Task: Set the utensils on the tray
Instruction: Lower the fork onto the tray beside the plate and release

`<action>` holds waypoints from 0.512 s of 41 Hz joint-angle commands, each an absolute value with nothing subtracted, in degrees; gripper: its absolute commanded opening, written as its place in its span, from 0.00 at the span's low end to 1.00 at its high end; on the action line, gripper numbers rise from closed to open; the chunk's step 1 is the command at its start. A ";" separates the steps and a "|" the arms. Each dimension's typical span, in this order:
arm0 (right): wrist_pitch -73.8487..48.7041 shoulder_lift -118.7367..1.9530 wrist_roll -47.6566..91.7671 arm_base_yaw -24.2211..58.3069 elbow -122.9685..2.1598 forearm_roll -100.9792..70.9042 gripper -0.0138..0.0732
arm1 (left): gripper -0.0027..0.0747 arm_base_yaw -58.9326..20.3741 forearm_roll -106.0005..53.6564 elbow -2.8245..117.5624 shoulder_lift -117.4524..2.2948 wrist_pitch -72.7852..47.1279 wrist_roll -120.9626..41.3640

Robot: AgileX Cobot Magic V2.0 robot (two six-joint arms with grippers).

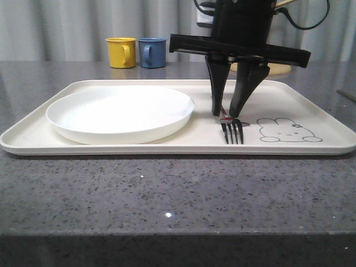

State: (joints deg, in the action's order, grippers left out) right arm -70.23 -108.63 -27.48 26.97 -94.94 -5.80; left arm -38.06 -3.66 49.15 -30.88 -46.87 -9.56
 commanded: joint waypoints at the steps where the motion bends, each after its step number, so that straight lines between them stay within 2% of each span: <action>1: -70.67 -101.68 -22.54 26.86 -96.75 -2.52 0.43 | 0.51 -38.36 -4.09 50.51 -31.19 -42.34 -8.96; 10: -70.97 -91.01 -19.51 25.70 -93.99 7.82 0.43 | 0.51 -38.36 -4.09 50.51 -31.19 -42.34 -8.96; 21: -73.62 -83.66 -10.09 11.79 -87.16 3.51 0.43 | 0.51 -38.36 -4.09 50.51 -31.19 -42.34 -8.96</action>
